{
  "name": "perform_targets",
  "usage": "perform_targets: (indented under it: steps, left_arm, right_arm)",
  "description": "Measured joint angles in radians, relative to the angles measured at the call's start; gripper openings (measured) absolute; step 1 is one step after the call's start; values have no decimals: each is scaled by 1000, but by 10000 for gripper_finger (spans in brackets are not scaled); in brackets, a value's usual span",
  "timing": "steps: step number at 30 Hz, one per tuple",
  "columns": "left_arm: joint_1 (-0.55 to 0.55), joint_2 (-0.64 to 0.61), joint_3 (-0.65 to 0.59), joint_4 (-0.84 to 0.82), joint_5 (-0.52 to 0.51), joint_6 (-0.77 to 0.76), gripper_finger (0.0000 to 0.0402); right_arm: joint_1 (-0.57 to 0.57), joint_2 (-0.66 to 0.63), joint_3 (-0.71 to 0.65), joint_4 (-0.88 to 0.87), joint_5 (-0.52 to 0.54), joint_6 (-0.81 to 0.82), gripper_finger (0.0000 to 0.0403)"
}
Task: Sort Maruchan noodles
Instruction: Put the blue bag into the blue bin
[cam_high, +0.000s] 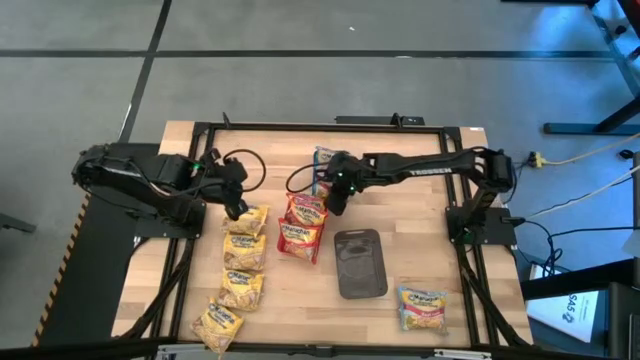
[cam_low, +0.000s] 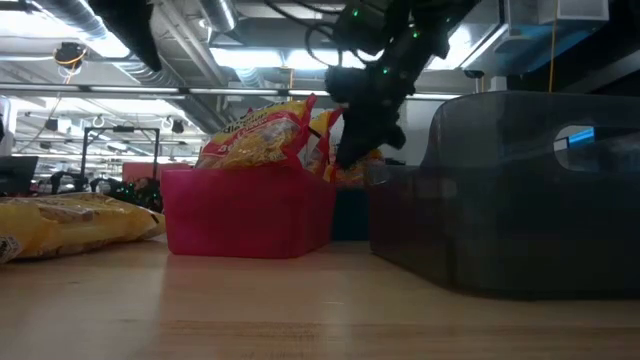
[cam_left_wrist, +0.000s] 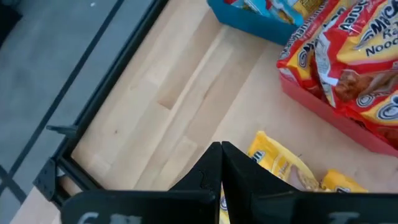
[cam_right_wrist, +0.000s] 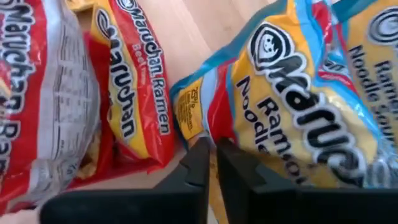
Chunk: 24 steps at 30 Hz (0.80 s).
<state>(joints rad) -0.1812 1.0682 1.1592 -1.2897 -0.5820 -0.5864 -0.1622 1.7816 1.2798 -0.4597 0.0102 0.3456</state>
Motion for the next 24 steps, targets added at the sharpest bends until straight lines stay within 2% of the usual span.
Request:
perform_targets:
  steps: [3,10,18,24]
  left_arm:
    - [-6,-8,1,10,-2,5,0]
    - [-10,-15,1,21,1,12,0]
    - [-10,-16,1,21,1,12,0]
    - [-10,-16,1,21,1,12,0]
  right_arm:
    - [-3,25,1,2,-16,17,13]
    - [-2,59,1,27,76,33,4]
    - [-1,98,2,32,47,69,11]
    - [-1,70,50,34,26,66,11]
